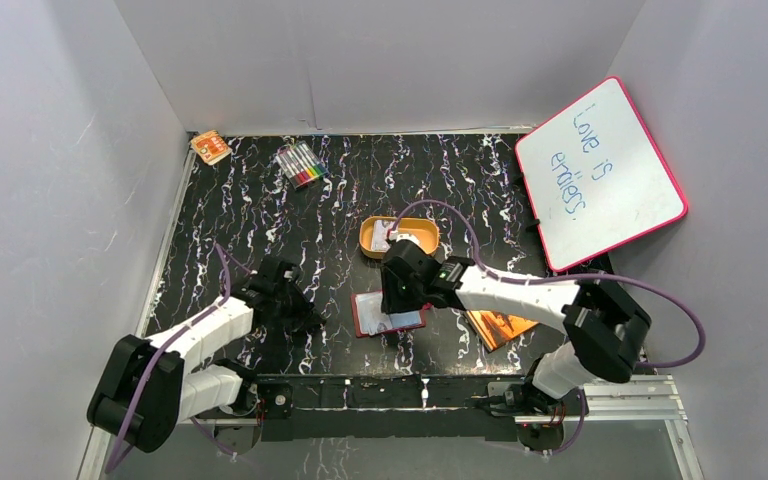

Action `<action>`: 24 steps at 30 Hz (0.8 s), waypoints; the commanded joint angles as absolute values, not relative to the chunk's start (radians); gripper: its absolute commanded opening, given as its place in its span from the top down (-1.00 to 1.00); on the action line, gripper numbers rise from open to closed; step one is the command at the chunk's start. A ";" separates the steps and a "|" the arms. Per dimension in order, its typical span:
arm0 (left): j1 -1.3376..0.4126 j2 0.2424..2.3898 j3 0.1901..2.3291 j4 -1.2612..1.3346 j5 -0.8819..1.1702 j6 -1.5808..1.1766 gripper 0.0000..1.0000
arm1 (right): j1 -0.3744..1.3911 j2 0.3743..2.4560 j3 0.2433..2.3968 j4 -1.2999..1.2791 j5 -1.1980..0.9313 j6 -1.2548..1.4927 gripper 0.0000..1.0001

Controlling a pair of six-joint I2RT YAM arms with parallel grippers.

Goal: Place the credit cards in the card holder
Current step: Insert the credit card into the card holder, then adjust the credit card in the card holder.

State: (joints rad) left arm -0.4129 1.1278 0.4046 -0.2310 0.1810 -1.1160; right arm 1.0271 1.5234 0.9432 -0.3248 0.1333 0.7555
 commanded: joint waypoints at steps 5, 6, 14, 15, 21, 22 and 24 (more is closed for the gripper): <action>-0.417 1.183 0.471 -0.237 0.168 -1.088 1.00 | 1.042 1.425 0.851 -0.318 -0.064 0.659 0.49; -0.417 1.186 0.481 -0.223 0.174 -1.090 1.00 | 1.044 1.430 0.846 -0.315 -0.073 0.657 0.55; -0.421 1.246 0.573 -0.061 0.304 -1.100 1.00 | 1.049 1.478 0.830 -0.237 -0.119 0.685 0.78; -0.427 1.263 0.582 -0.042 0.318 -1.097 1.00 | 1.049 1.487 0.831 -0.232 -0.120 0.686 0.79; -0.493 1.382 0.635 0.033 0.348 -1.089 1.00 | 1.051 1.539 0.837 -0.224 -0.120 0.701 0.86; -0.508 1.397 0.641 0.042 0.346 -1.089 1.00 | 1.052 1.543 0.837 -0.223 -0.120 0.705 0.87; -0.531 1.426 0.649 0.057 0.342 -1.088 1.00 | 1.053 1.550 0.835 -0.221 -0.118 0.709 0.88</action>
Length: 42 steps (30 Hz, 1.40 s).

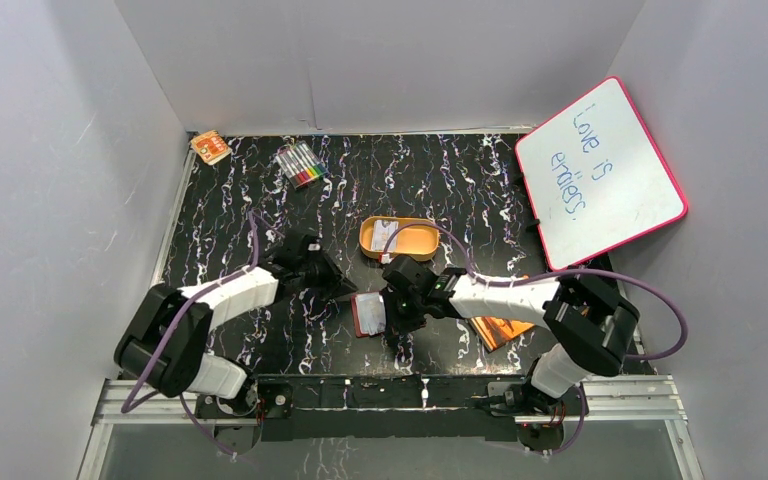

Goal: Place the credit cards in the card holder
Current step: Adjust the credit card in the card holder.

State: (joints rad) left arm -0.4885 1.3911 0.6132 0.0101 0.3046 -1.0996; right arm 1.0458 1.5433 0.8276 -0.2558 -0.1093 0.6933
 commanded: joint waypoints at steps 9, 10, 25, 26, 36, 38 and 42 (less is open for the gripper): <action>-0.548 1.471 0.621 0.064 0.325 -1.079 1.00 | 1.058 1.592 0.852 -0.240 -0.083 0.732 0.95; -0.548 1.470 0.617 0.061 0.322 -1.079 1.00 | 1.057 1.596 0.855 -0.244 -0.072 0.737 0.96; -0.548 1.445 0.608 0.034 0.309 -1.054 1.00 | 1.058 1.624 0.918 -0.265 -0.006 0.766 1.00; -0.548 1.444 0.606 0.034 0.308 -1.053 1.00 | 1.058 1.626 0.921 -0.265 -0.005 0.767 1.00; -0.548 1.415 0.600 0.024 0.313 -1.054 1.00 | 1.057 1.631 0.951 -0.272 0.031 0.785 1.00; -0.548 1.398 0.605 0.009 0.309 -1.053 1.00 | 1.058 1.616 0.956 -0.282 0.018 0.783 1.00; -0.548 1.348 0.621 -0.049 0.282 -1.041 1.00 | 1.058 1.546 0.947 -0.314 -0.016 0.778 0.91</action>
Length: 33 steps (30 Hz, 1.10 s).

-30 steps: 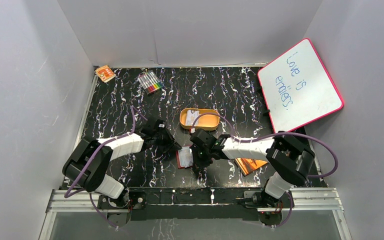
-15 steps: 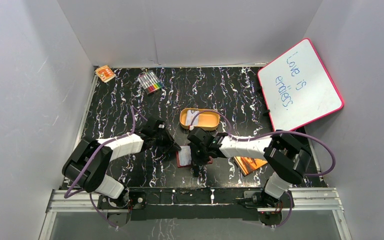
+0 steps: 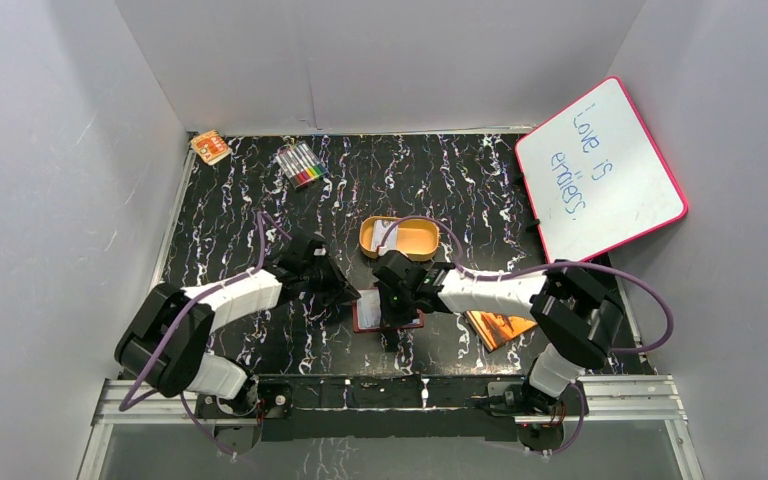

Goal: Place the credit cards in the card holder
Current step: Adjust the credit card in the card holder.

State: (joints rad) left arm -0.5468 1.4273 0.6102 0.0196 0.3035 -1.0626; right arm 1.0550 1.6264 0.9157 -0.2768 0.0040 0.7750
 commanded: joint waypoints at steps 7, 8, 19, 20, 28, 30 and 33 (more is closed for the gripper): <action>-0.546 1.284 0.593 -0.080 0.238 -1.046 1.00 | 1.017 1.457 0.929 -0.327 -0.021 0.806 0.42; -0.546 1.281 0.584 -0.080 0.227 -1.049 1.00 | 1.002 1.459 0.926 -0.317 -0.024 0.816 0.41; -0.546 1.359 0.557 -0.087 0.184 -1.043 1.00 | 0.910 1.566 0.957 -0.231 -0.051 0.832 0.72; -0.546 1.363 0.553 -0.084 0.183 -1.042 1.00 | 0.910 1.574 0.956 -0.227 -0.054 0.831 0.72; -0.546 1.403 0.543 -0.059 0.204 -1.040 1.00 | 0.897 1.620 0.935 -0.226 -0.063 0.833 0.73; -0.546 1.409 0.543 -0.060 0.205 -1.037 1.00 | 0.898 1.623 0.934 -0.235 -0.054 0.834 0.73; -0.547 1.414 0.542 -0.057 0.207 -1.035 1.00 | 0.897 1.631 0.934 -0.249 -0.045 0.830 0.74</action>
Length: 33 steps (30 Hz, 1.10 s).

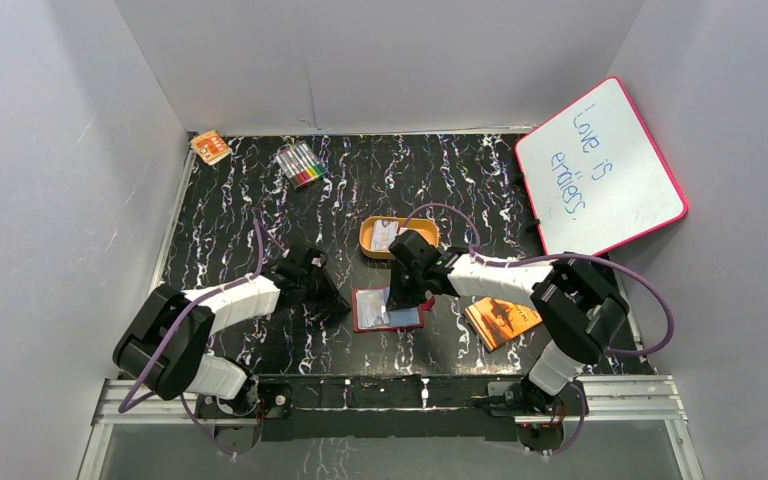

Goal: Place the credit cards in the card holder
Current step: Adjust the credit card in the card holder.

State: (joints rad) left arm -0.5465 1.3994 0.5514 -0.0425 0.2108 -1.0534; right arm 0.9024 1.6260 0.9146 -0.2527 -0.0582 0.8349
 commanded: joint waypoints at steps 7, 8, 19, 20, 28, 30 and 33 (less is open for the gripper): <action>-0.546 1.429 0.534 -0.043 0.218 -1.035 1.00 | 0.897 1.654 0.937 -0.256 -0.057 0.824 0.83; -0.546 1.431 0.534 -0.042 0.220 -1.035 1.00 | 0.897 1.659 0.936 -0.255 -0.059 0.824 0.83; -0.546 1.441 0.527 -0.027 0.234 -1.037 1.00 | 0.897 1.682 0.928 -0.228 -0.093 0.836 0.87; -0.547 1.443 0.524 -0.022 0.237 -1.039 1.00 | 0.897 1.681 0.924 -0.218 -0.102 0.842 0.87; -0.547 1.437 0.507 -0.010 0.242 -1.045 1.00 | 0.896 1.675 0.895 -0.141 -0.153 0.888 0.88; -0.548 1.437 0.505 -0.008 0.242 -1.047 1.00 | 0.894 1.669 0.888 -0.123 -0.164 0.899 0.88; -0.547 1.431 0.502 -0.010 0.242 -1.045 1.00 | 0.894 1.646 0.888 -0.128 -0.154 0.909 0.88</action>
